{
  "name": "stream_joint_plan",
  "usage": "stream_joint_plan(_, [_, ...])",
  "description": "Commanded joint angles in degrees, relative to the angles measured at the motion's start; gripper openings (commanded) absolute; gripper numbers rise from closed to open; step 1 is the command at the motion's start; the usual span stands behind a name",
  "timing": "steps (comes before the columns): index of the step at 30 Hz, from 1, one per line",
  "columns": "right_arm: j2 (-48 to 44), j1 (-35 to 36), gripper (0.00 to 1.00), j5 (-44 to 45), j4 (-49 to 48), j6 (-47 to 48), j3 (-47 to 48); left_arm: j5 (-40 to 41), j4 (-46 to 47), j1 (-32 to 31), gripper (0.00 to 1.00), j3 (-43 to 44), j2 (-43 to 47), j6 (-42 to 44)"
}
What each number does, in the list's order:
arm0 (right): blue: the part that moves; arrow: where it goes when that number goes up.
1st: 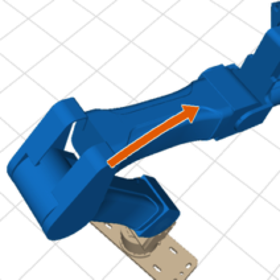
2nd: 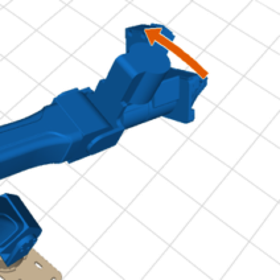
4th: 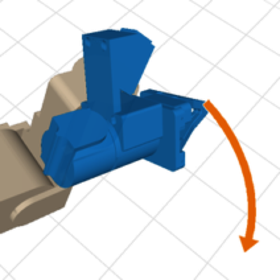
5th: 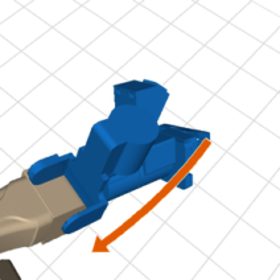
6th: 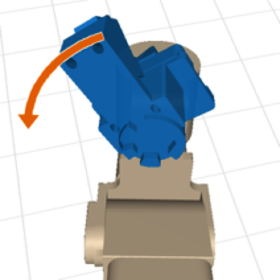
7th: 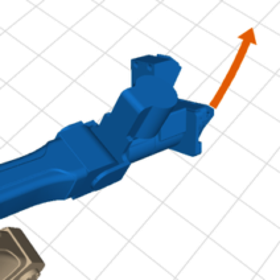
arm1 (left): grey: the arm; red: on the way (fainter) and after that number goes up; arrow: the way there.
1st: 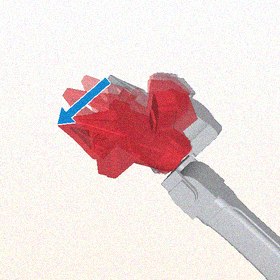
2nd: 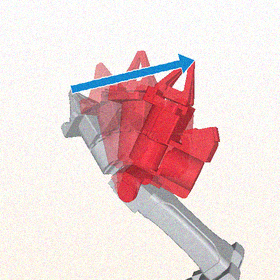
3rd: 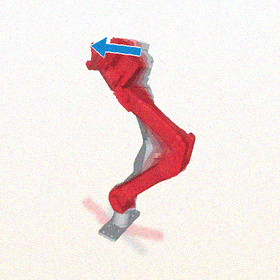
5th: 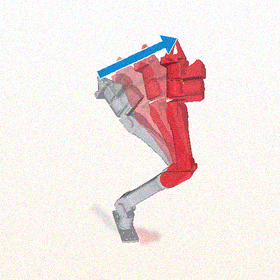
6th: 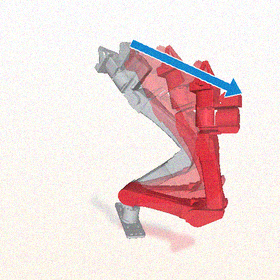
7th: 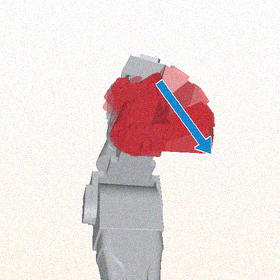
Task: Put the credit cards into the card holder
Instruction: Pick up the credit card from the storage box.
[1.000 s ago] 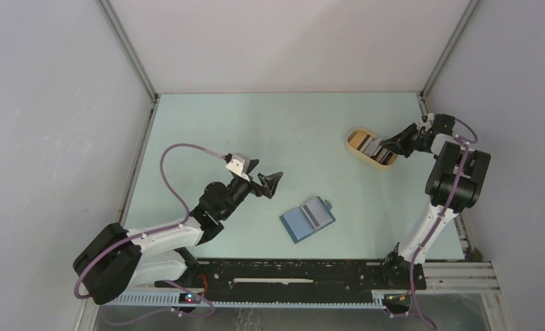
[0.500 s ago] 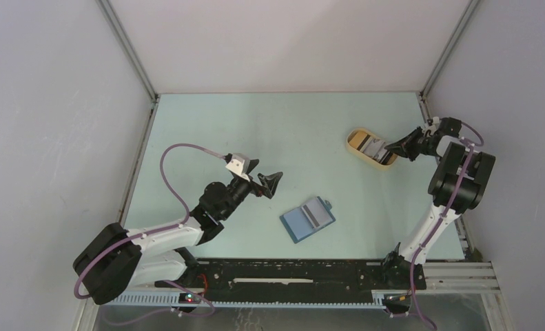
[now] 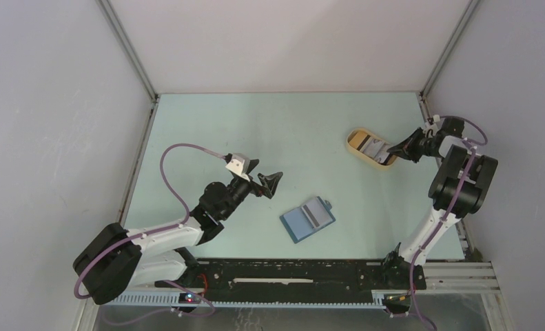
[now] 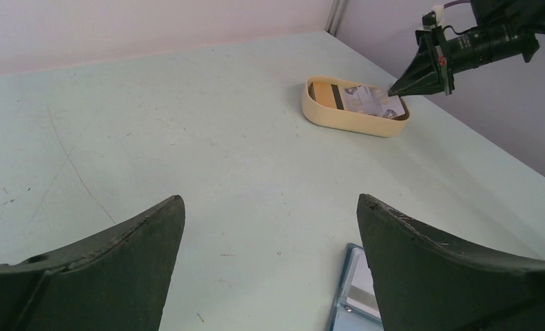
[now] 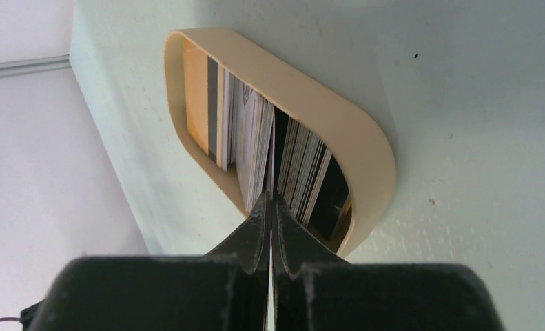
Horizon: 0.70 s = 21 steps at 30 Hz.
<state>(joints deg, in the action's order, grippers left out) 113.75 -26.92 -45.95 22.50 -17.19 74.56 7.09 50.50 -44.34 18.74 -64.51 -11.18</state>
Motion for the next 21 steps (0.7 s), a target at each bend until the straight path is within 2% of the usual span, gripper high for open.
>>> stream_joint_plan(1, [-6.5,-0.2,0.0,1.0,2.8,4.7,-1.5,-0.4,2.4,0.1,1.0,0.0,0.3,-0.5])
stream_joint_plan(12, [-13.4,-2.2,0.0,2.9,4.3,8.2,-5.3,-0.5,2.9,0.1,1.0,-0.4,0.5,-0.5])
stream_joint_plan(18, [-19.4,-2.9,0.0,-2.8,5.8,15.0,-7.6,-0.7,3.2,0.1,1.0,-0.7,0.7,-0.5])
stream_joint_plan(21, [-23.3,-2.8,0.0,-8.8,7.0,19.8,-9.0,-1.3,3.5,0.1,1.0,-0.8,0.8,-0.5])
